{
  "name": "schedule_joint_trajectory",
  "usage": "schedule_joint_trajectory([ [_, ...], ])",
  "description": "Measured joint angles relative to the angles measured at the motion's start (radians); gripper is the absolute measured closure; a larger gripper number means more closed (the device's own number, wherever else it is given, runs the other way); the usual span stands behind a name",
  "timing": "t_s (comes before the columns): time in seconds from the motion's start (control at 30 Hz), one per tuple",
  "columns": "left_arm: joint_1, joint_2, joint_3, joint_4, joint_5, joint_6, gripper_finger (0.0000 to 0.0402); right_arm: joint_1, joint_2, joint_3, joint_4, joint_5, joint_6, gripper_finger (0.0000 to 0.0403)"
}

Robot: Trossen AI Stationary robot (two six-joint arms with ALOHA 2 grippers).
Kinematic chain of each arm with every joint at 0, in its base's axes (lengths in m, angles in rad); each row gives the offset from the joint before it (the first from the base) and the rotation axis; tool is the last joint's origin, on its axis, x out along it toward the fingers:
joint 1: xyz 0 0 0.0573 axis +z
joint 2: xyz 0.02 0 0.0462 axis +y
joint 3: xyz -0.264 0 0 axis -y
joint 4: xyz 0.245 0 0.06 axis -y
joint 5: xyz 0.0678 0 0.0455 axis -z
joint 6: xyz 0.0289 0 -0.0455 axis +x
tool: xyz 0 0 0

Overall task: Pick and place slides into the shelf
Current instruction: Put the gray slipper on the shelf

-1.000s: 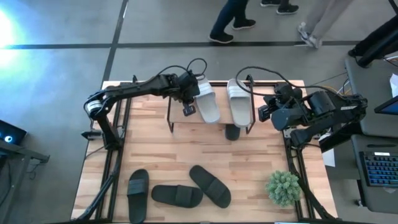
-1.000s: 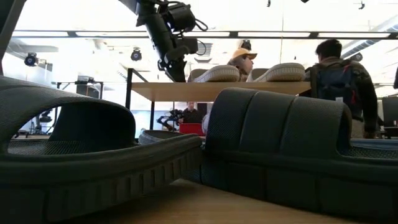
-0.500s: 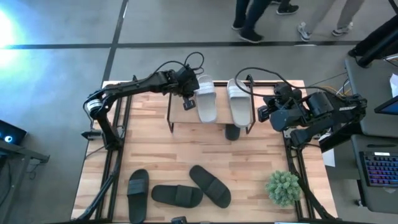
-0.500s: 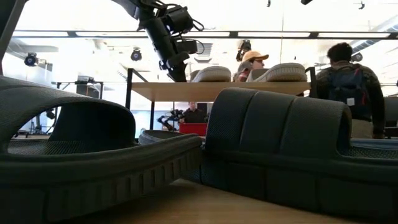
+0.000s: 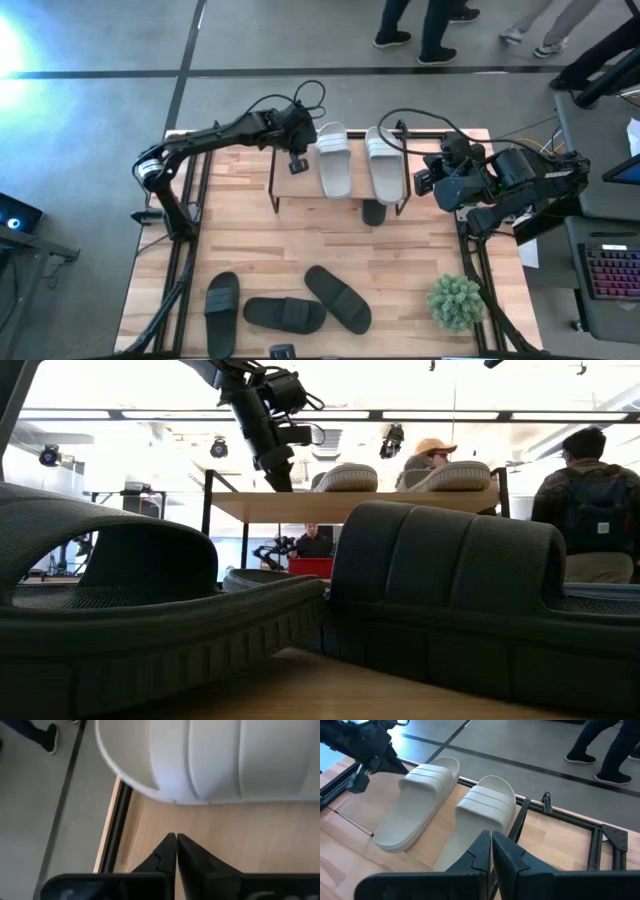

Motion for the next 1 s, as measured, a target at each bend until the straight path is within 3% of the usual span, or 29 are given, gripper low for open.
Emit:
schedule_joint_trajectory([
  [1.0, -0.004, 0.042, -0.006, 0.027, 0.048, 0.071, 0.0401, 0.000, 0.000, -0.018, 0.000, -0.004, 0.007, 0.0394],
])
